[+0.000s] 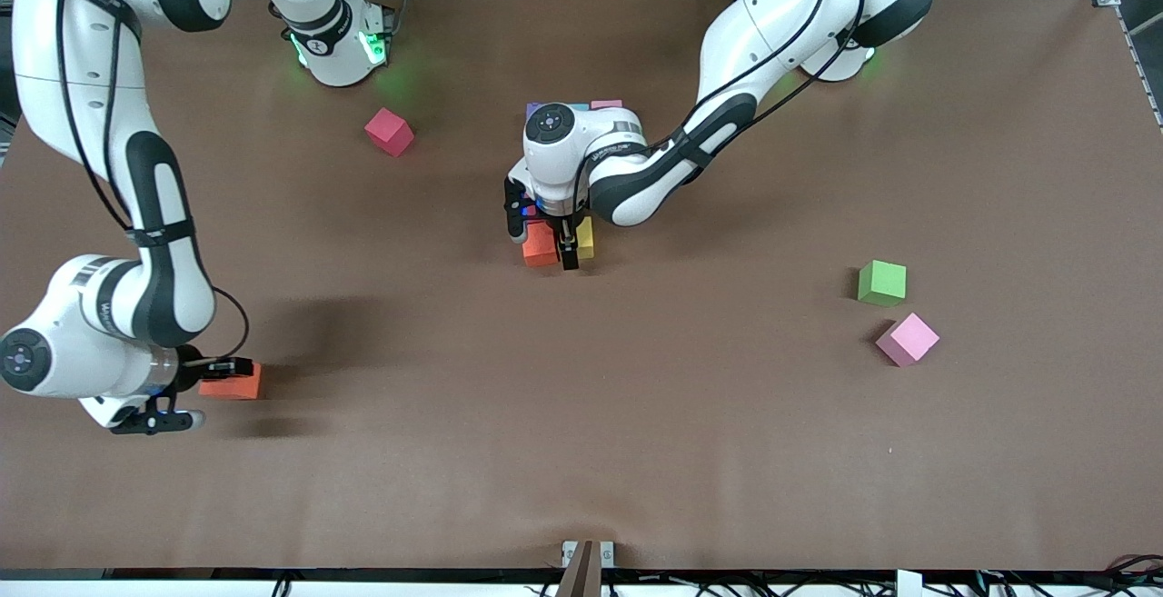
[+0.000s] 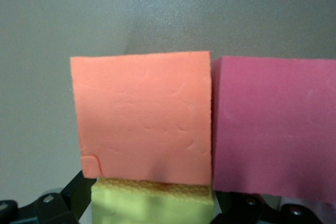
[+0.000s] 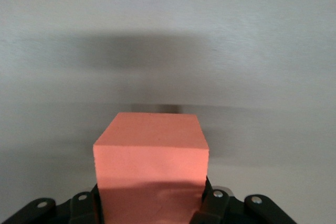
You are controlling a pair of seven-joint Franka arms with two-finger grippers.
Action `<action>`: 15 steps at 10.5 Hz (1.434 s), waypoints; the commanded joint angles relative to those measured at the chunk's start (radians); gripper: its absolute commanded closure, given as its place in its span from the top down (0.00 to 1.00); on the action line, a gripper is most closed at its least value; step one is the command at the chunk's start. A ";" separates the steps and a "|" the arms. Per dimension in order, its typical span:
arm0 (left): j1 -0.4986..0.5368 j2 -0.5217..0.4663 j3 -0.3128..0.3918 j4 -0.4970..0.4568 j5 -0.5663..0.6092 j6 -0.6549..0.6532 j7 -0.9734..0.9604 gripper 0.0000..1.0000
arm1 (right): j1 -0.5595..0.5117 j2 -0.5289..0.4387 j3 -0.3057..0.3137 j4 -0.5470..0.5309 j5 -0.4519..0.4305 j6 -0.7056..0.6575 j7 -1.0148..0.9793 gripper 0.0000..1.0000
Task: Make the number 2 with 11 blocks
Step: 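Carry orange to the figure while the left gripper releases yellow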
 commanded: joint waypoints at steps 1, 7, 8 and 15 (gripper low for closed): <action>-0.002 -0.026 -0.005 -0.011 -0.010 -0.005 0.015 1.00 | 0.050 -0.030 -0.001 0.000 0.016 -0.040 0.073 0.00; 0.047 -0.032 -0.074 -0.029 -0.010 -0.008 0.053 1.00 | 0.136 -0.157 -0.002 -0.047 0.059 -0.224 0.090 0.00; 0.057 -0.030 -0.079 -0.029 -0.010 -0.008 0.058 1.00 | 0.147 -0.197 -0.001 -0.097 0.059 -0.220 0.088 0.00; 0.224 -0.039 -0.244 -0.047 -0.010 -0.106 0.056 1.00 | 0.305 -0.301 -0.001 -0.151 0.072 -0.240 0.263 0.00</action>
